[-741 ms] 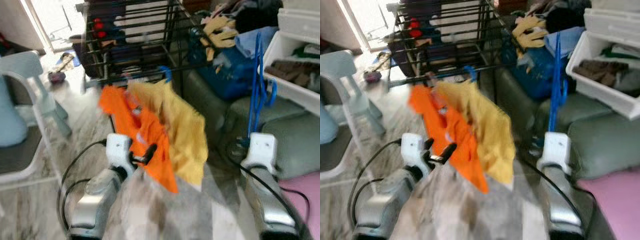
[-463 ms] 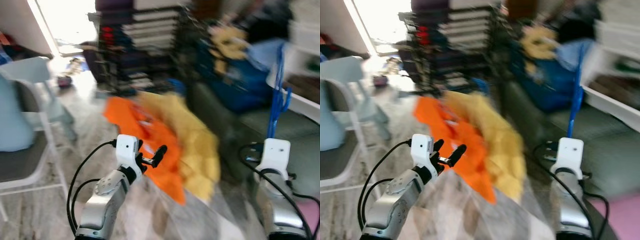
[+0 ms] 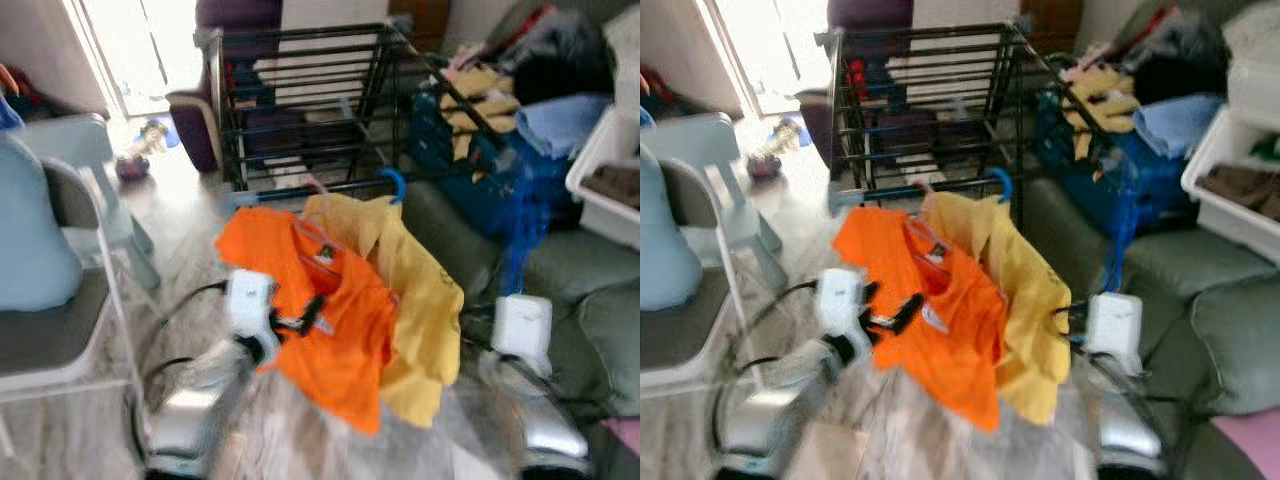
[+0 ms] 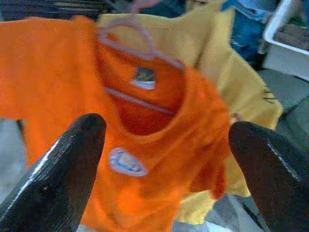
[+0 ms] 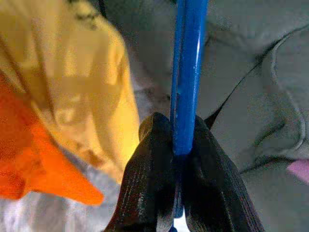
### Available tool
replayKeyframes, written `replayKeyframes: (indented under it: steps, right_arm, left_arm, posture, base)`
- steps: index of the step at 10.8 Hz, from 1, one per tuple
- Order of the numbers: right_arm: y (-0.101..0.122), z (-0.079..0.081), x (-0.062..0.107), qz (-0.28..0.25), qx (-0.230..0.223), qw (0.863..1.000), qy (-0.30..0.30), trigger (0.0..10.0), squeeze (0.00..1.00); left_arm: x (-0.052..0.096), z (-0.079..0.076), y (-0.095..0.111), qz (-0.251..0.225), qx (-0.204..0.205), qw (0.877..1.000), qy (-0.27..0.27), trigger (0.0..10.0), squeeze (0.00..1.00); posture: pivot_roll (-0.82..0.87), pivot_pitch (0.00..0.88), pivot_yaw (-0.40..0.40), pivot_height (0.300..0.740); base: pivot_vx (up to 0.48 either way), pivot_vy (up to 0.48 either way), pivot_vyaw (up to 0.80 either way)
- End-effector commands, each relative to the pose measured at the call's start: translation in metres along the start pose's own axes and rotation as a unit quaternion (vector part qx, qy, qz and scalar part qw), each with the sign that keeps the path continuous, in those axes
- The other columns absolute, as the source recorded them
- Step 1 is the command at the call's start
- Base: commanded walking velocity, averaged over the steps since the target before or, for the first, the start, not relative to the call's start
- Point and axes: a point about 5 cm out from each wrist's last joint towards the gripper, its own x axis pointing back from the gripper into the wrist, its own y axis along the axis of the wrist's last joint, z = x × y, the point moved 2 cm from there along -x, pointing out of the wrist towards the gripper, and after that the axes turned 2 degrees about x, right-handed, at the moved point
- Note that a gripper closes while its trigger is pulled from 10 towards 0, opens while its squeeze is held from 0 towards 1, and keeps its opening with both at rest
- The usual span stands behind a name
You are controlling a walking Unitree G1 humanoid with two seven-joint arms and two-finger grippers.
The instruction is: Hang hanger
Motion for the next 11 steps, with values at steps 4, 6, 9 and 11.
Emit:
replayKeyframes:
  steps: [4, 6, 9, 11]
  right_arm:
    - [-0.014, -0.004, 0.006, 0.081, -0.034, 0.996, 0.000, 10.0, 0.00]
    - [-0.019, 0.024, 0.020, 0.123, -0.054, 0.986, 0.097, 10.0, 0.00]
    - [-0.022, 0.066, 0.052, 0.159, -0.031, 0.940, 0.299, 10.0, 0.00]
    - [-0.028, 0.068, 0.067, 0.157, 0.028, 0.921, 0.355, 10.0, 0.00]
  left_arm:
    - [-0.001, -0.004, 0.001, 0.007, -0.007, 1.000, -0.011, 10.0, 0.00]
    - [-0.003, -0.005, 0.000, 0.010, -0.009, 1.000, -0.012, 10.0, 0.00]
    - [-0.004, -0.005, 0.000, 0.013, -0.023, 1.000, -0.009, 10.0, 0.00]
    - [-0.004, -0.005, -0.001, 0.015, -0.020, 1.000, -0.011, 10.0, 0.00]
  posture:
    - [-0.17, 0.000, 0.018, 0.740]
    - [-0.17, 0.000, 0.019, 0.740]
    - [-0.17, 0.000, 0.018, 0.740]
    - [-0.18, 0.000, 0.019, 0.740]
  base:
    - [0.000, 0.000, 0.00]
    - [0.000, 0.000, 0.00]
    - [0.000, 0.000, 0.00]
    - [0.000, 0.000, 0.00]
